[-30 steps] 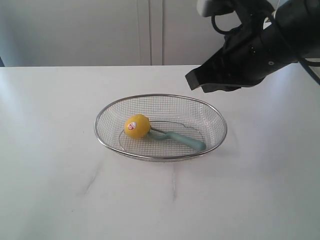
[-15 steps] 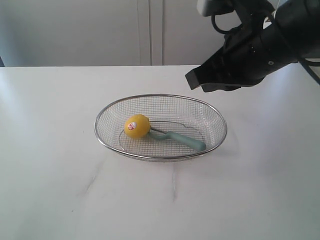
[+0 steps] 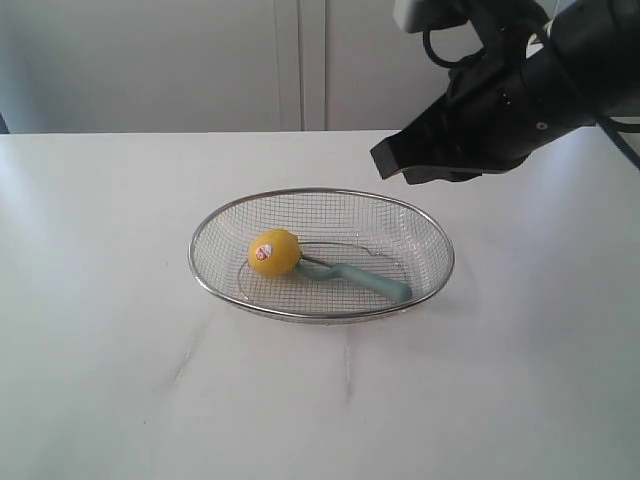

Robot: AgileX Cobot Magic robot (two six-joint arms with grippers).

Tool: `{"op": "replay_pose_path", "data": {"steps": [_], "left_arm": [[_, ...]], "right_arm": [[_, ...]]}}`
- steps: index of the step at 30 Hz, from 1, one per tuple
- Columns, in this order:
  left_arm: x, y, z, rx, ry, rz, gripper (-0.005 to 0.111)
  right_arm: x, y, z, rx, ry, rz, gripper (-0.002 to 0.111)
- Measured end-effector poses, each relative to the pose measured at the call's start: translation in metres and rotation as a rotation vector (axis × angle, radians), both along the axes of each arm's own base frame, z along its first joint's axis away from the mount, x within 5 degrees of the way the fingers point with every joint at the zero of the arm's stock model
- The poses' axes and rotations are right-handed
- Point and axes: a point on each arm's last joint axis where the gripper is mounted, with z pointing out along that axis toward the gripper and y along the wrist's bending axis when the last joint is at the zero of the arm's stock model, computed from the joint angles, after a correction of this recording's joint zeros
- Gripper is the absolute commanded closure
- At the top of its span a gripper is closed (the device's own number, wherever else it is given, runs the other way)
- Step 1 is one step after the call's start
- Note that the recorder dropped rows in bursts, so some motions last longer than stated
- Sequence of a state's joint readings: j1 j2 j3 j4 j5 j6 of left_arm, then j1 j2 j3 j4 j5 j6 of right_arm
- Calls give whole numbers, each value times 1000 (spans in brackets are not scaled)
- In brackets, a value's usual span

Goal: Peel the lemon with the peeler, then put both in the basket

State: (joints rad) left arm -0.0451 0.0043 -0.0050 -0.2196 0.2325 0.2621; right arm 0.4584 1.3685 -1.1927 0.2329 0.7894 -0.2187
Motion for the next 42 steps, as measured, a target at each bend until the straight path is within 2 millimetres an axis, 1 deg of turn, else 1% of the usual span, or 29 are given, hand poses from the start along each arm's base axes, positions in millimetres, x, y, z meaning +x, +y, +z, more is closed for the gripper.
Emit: {"op": "replay_pose_path", "data": {"steps": [17, 19, 20, 23, 24, 26, 27, 29, 32, 35, 38, 42], "left_arm": [[0, 0, 0, 0, 0, 0, 107], [0, 0, 0, 0, 0, 0, 107], [0, 0, 0, 0, 0, 0, 107], [0, 0, 0, 0, 0, 0, 107], [0, 0, 0, 0, 0, 0, 107], [0, 0, 0, 0, 0, 0, 107], [0, 0, 0, 0, 0, 0, 107], [0, 0, 0, 0, 0, 0, 107], [0, 0, 0, 0, 0, 0, 107], [0, 0, 0, 0, 0, 0, 107], [0, 0, 0, 0, 0, 0, 107], [0, 0, 0, 0, 0, 0, 107]], "right_arm": [[0, 0, 0, 0, 0, 0, 108], [-2, -1, 3, 4, -9, 0, 108], [-6, -3, 8, 14, -28, -1, 108], [-22, -11, 29, 46, -97, -1, 108], [-34, -17, 42, 68, -142, -1, 108], [-49, -24, 58, 97, -201, -1, 108], [-60, -30, 68, 116, -240, -1, 108], [-88, -44, 90, 164, -336, -2, 108], [-118, -58, 109, 210, -431, -2, 108], [-146, -73, 122, 252, -517, -11, 108], [-172, -92, 133, 277, -608, -63, 108], [-197, -110, 140, 274, -708, -169, 108]]}}
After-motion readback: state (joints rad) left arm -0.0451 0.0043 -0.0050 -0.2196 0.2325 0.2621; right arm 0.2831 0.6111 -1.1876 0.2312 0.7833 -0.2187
